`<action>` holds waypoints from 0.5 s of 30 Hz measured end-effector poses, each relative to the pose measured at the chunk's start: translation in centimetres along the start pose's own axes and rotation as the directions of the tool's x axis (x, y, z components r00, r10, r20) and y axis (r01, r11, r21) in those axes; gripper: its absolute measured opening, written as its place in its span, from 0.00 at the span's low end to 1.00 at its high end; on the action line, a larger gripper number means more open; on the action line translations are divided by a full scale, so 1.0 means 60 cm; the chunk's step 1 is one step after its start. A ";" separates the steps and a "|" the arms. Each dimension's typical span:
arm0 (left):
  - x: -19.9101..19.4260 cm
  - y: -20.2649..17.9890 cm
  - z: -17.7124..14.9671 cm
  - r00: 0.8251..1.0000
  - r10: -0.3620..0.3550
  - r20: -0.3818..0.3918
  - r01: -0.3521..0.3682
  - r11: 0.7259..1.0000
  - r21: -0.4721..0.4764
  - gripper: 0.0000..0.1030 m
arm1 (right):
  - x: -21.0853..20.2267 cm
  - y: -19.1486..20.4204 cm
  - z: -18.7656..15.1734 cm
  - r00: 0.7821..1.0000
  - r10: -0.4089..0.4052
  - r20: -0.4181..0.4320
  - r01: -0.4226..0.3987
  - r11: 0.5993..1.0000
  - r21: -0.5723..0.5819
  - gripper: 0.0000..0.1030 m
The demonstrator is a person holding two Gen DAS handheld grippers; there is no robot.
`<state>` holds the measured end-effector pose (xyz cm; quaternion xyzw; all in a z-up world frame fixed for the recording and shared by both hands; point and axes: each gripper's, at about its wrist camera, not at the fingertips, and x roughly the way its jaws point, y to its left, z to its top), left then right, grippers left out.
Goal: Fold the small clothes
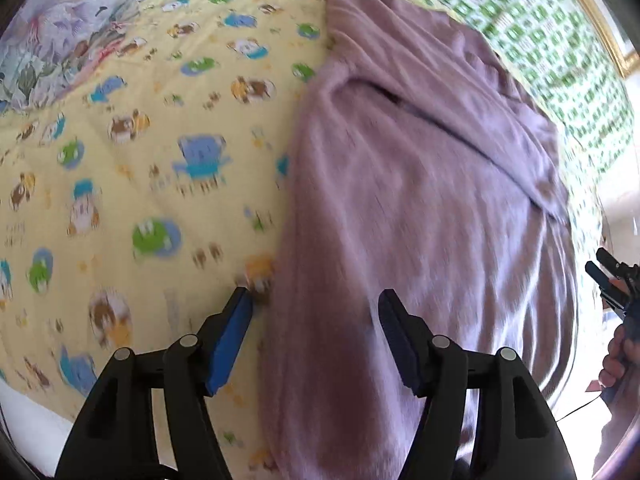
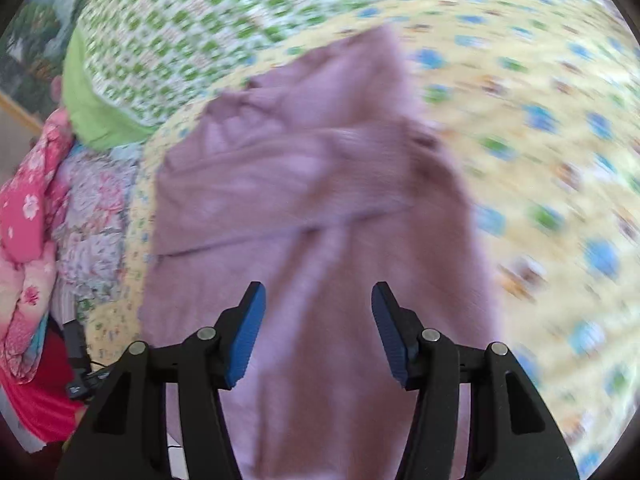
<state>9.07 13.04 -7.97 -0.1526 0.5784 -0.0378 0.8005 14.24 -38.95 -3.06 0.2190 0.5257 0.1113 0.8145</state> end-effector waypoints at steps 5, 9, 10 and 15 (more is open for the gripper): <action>-0.009 -0.020 -0.060 0.999 -0.031 -0.040 0.033 0.997 0.065 0.71 | -0.046 -0.071 -0.051 0.999 -0.040 0.000 0.040 0.998 0.054 0.57; -0.014 -0.029 -0.111 0.997 -0.036 -0.072 0.044 0.993 0.112 0.74 | -0.071 -0.108 -0.099 0.999 -0.052 -0.004 0.052 0.994 0.099 0.57; -0.014 -0.030 -0.120 0.996 -0.038 -0.081 0.048 0.992 0.118 0.74 | -0.074 -0.112 -0.107 0.999 -0.045 -0.005 0.045 0.994 0.103 0.57; -0.024 -0.021 -0.182 0.989 -0.078 -0.128 0.096 0.986 0.133 0.73 | -0.077 -0.115 -0.148 0.999 -0.016 -0.048 0.020 0.997 0.070 0.57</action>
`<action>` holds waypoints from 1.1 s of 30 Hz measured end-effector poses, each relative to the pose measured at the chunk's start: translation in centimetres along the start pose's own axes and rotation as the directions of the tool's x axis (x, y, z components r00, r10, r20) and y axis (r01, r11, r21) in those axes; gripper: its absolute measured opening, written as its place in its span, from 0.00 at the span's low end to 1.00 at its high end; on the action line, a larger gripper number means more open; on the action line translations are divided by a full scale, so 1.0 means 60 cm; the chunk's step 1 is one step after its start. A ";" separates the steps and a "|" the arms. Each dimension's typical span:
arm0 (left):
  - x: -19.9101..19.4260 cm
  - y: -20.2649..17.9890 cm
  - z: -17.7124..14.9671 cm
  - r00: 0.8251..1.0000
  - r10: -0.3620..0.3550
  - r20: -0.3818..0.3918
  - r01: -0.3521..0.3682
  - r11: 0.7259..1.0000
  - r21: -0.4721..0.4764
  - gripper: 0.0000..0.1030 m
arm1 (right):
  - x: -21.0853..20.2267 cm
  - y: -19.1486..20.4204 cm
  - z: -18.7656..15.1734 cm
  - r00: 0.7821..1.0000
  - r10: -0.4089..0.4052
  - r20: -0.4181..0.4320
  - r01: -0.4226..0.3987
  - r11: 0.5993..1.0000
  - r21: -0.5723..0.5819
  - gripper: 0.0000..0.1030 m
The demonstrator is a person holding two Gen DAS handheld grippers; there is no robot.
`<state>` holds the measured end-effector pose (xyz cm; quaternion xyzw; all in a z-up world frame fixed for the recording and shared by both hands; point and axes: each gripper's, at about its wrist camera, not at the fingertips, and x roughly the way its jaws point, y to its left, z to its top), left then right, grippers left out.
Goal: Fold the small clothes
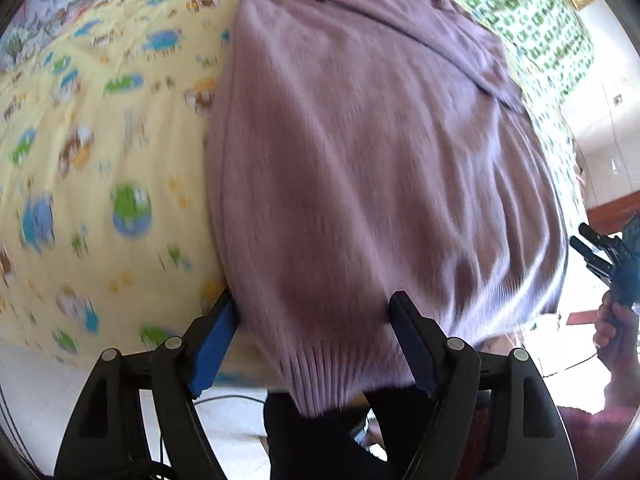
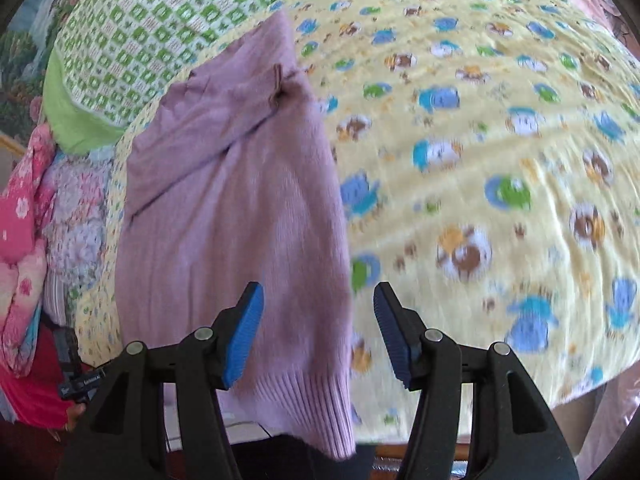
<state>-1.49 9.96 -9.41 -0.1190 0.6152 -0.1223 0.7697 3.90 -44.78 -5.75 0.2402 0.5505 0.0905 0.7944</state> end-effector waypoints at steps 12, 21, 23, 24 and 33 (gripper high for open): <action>0.041 -0.028 -0.024 1.000 -0.019 -0.014 0.019 1.000 -0.001 0.72 | 0.040 0.013 -0.058 0.994 0.060 -0.086 -0.064 0.997 -0.045 0.57; 0.012 -0.018 -0.030 0.992 -0.119 0.035 0.119 0.993 -0.003 0.08 | 0.026 -0.006 -0.069 0.994 0.063 -0.095 -0.067 0.997 -0.043 0.06; -0.002 -0.016 -0.036 0.989 -0.135 0.060 0.135 0.991 0.010 0.07 | 0.017 -0.020 -0.072 0.994 0.068 -0.089 -0.071 0.997 -0.025 0.06; -0.004 -0.016 -0.038 0.988 -0.142 0.065 0.142 0.990 0.014 0.07 | 0.016 -0.029 -0.074 0.993 0.076 -0.091 -0.077 0.997 -0.008 0.06; -0.063 -0.012 -0.014 0.969 -0.213 0.128 0.212 0.977 0.018 0.06 | -0.017 -0.016 -0.043 0.988 0.154 -0.030 -0.154 0.988 0.023 0.06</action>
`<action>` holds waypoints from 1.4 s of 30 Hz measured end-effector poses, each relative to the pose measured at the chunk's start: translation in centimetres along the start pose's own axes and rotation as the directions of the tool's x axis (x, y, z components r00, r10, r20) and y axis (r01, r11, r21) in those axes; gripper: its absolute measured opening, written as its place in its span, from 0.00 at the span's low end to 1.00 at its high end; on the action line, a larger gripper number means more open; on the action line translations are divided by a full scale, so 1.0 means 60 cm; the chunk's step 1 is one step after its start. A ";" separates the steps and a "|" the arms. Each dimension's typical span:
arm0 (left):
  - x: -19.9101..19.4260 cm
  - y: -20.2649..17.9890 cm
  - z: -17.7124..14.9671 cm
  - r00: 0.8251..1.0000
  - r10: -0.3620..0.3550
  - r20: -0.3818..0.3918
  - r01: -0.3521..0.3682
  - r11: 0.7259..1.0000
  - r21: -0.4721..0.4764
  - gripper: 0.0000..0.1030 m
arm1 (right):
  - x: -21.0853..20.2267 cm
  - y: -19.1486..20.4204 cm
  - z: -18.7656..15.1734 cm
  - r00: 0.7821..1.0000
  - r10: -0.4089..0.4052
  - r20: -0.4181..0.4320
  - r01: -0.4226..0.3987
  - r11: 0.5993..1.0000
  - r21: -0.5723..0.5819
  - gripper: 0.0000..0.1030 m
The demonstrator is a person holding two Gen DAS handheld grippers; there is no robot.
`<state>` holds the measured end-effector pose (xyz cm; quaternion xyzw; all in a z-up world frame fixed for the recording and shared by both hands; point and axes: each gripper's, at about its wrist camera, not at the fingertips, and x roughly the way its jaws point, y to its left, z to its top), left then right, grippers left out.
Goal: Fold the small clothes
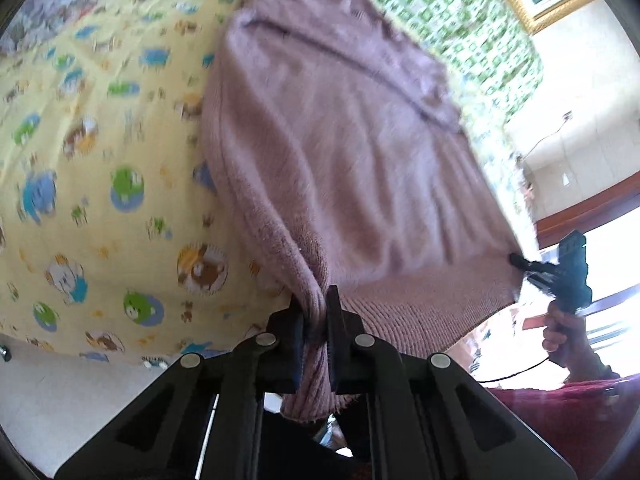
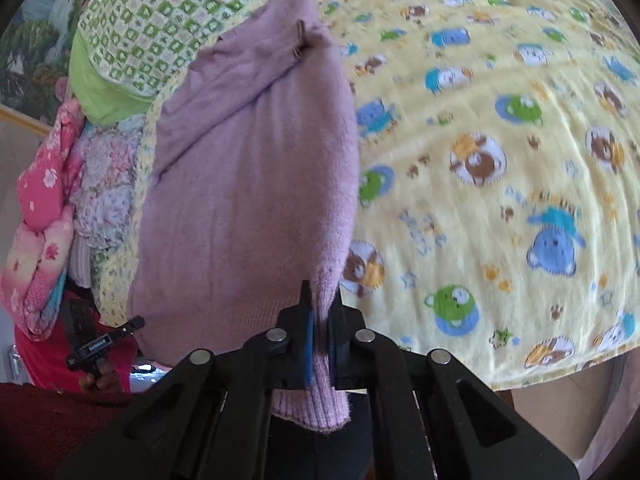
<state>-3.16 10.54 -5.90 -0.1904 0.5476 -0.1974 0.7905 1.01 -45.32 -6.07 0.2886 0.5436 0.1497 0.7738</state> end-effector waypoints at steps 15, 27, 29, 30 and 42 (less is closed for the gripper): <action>-0.062 -0.048 0.221 0.970 -0.063 0.236 0.059 0.998 0.027 0.06 | -0.033 0.097 0.175 0.938 0.250 0.240 -0.243 0.968 -0.057 0.06; 0.006 -0.029 0.404 0.952 -0.028 0.305 0.037 0.999 -0.026 0.06 | 0.060 0.097 0.337 0.942 0.220 0.254 -0.225 0.974 -0.009 0.06; 0.027 -0.024 0.432 0.954 -0.012 0.299 0.023 0.999 -0.032 0.06 | 0.079 0.091 0.363 0.943 0.219 0.251 -0.228 0.974 0.007 0.06; 0.036 -0.020 0.444 0.956 -0.005 0.295 0.017 0.999 -0.035 0.06 | 0.091 0.089 0.381 0.944 0.216 0.250 -0.227 0.974 0.016 0.06; 0.117 0.025 0.596 0.948 0.054 0.314 -0.014 0.992 -0.127 0.06 | 0.211 0.086 0.531 0.949 0.209 0.236 -0.229 0.972 0.060 0.06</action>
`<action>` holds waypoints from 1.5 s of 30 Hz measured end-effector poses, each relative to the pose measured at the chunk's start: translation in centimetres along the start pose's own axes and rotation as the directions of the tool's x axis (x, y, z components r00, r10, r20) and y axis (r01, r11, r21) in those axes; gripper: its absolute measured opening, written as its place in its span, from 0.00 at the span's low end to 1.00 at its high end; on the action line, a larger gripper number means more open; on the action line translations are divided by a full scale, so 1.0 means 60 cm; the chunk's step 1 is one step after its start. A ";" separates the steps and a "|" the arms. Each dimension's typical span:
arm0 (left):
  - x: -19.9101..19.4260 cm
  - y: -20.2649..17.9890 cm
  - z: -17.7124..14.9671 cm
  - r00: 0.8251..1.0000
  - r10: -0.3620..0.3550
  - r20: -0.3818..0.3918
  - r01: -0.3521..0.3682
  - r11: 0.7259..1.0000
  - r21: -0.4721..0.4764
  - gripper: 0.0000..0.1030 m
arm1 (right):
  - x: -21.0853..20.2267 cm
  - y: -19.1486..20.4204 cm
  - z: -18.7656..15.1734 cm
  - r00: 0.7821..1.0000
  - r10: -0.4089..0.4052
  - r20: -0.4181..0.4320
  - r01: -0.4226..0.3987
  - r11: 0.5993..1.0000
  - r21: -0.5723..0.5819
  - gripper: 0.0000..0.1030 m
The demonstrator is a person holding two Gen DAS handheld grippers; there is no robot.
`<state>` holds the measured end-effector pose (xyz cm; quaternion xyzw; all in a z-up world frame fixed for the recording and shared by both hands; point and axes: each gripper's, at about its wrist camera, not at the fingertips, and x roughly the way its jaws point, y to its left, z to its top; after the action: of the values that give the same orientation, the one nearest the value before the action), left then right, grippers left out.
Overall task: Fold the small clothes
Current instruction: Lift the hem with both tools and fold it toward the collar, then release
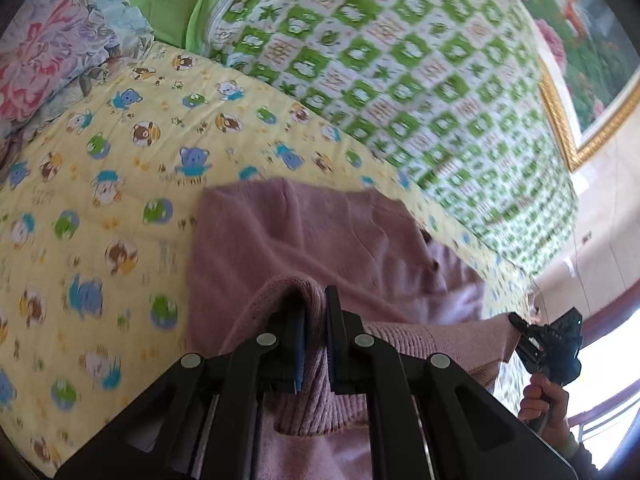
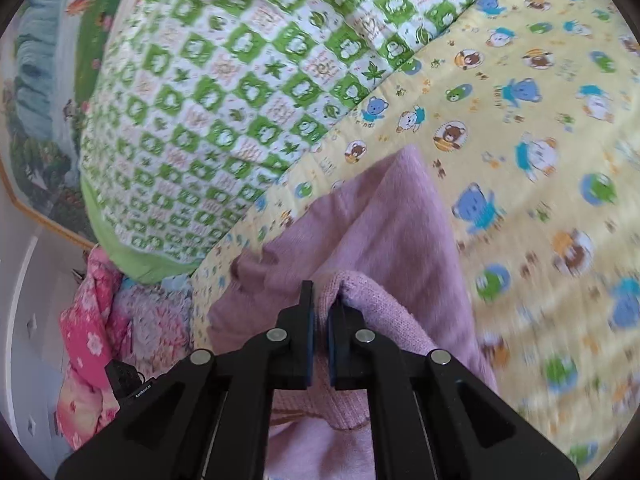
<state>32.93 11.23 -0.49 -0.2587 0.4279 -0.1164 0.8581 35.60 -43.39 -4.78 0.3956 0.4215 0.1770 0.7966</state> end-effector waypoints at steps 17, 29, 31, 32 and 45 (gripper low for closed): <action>0.064 0.035 0.053 0.994 0.095 -0.055 -0.097 0.995 -0.030 0.44 | 0.039 -0.054 0.055 0.998 -0.039 -0.057 0.046 0.992 0.120 0.44; 0.002 -0.063 -0.041 0.961 0.263 -0.086 -0.217 0.909 0.357 0.50 | -0.012 0.049 -0.028 0.972 -0.196 -0.132 0.149 0.942 -0.302 0.54; 0.019 -0.093 -0.056 0.944 0.327 -0.049 -0.263 0.832 0.488 0.50 | 0.005 0.064 -0.046 0.958 -0.246 -0.145 0.173 0.904 -0.391 0.54; 0.026 -0.105 -0.060 0.937 0.349 -0.024 -0.281 0.792 0.542 0.50 | 0.013 0.071 -0.050 0.952 -0.271 -0.141 0.187 0.882 -0.432 0.54; 0.101 -0.105 0.007 0.934 0.358 -0.023 -0.232 0.652 0.722 0.51 | 0.067 0.132 -0.046 0.941 -0.328 -0.076 0.132 0.567 -0.813 0.65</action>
<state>37.11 3.53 -0.94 0.1746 0.4550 -0.1511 0.8600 36.13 -34.66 -1.62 -0.0826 0.4308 0.2827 0.8530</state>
